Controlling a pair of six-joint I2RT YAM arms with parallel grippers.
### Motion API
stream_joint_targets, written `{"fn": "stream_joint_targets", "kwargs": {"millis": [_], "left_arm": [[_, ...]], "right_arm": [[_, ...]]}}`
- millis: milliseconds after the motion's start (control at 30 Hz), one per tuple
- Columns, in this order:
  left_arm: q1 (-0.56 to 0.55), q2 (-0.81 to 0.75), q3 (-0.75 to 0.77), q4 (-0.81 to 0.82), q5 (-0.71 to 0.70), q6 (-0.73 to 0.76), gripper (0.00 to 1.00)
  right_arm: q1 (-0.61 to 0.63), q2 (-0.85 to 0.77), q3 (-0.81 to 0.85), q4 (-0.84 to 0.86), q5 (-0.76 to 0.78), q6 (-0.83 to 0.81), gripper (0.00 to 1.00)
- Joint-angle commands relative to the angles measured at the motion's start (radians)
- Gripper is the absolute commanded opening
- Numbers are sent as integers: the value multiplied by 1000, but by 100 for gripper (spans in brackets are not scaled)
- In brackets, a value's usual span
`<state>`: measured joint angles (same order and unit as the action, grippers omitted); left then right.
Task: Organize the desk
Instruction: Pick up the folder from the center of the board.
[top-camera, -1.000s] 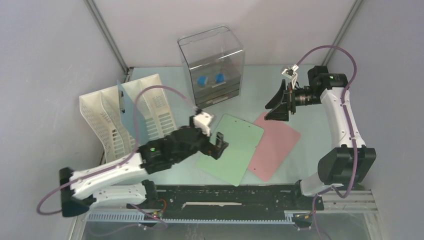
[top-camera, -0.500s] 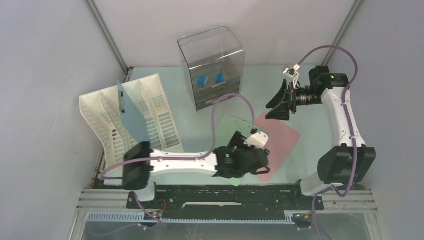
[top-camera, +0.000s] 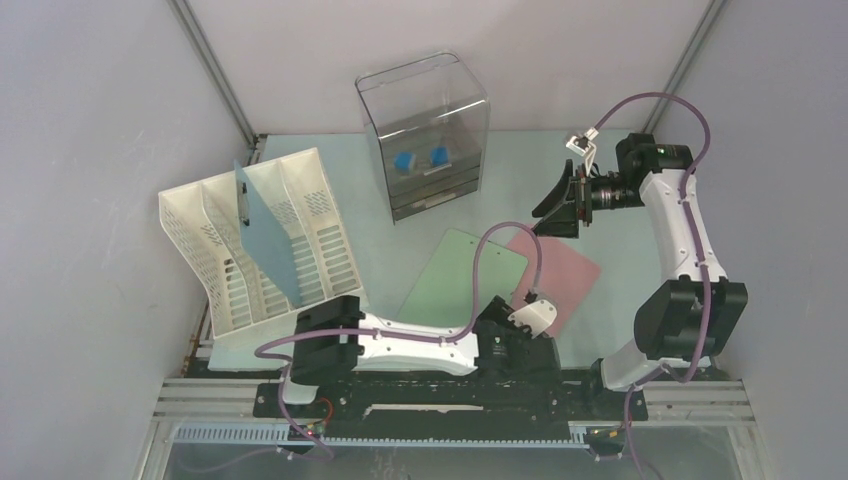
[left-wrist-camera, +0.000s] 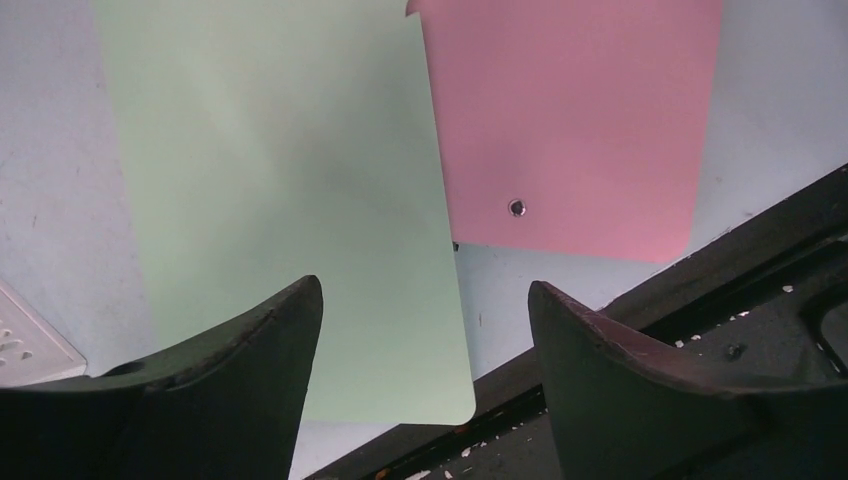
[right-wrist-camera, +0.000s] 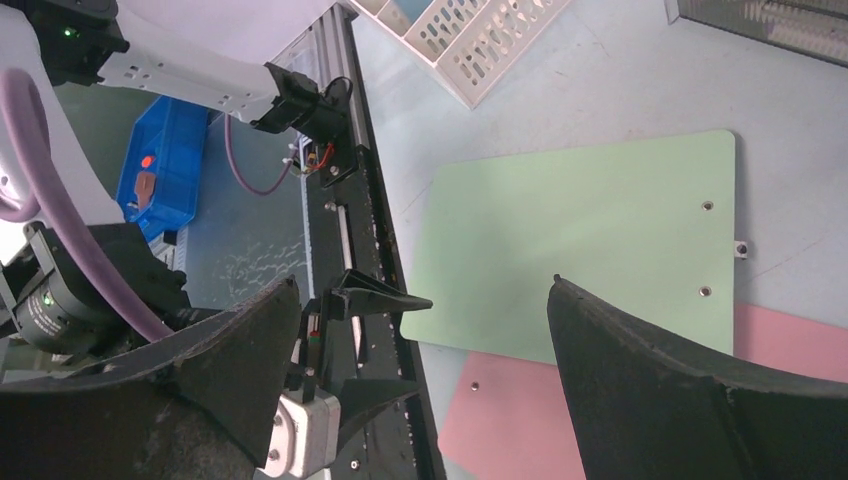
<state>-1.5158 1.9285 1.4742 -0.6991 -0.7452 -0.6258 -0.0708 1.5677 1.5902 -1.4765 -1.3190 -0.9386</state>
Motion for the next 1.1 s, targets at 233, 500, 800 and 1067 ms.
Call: {"fn": "stream_joint_targets", "kwargs": {"millis": [233,500,800,1067], "left_arm": [[-32,137,118,-139,-43,-120,77],[-38,216,159,-223,-87,-176,77],[-40,283,189,-278,-131,-203,70],[-40,336,193,-329,-185,-247,66]], "right_arm": [[-7,27,2,-22,-26,-29,100],[-7,45,3,-28,-25,-35,100],[-7,67,14,-63,-28,-67,100],[-7,72,17,-70,-28,-72,100]]}}
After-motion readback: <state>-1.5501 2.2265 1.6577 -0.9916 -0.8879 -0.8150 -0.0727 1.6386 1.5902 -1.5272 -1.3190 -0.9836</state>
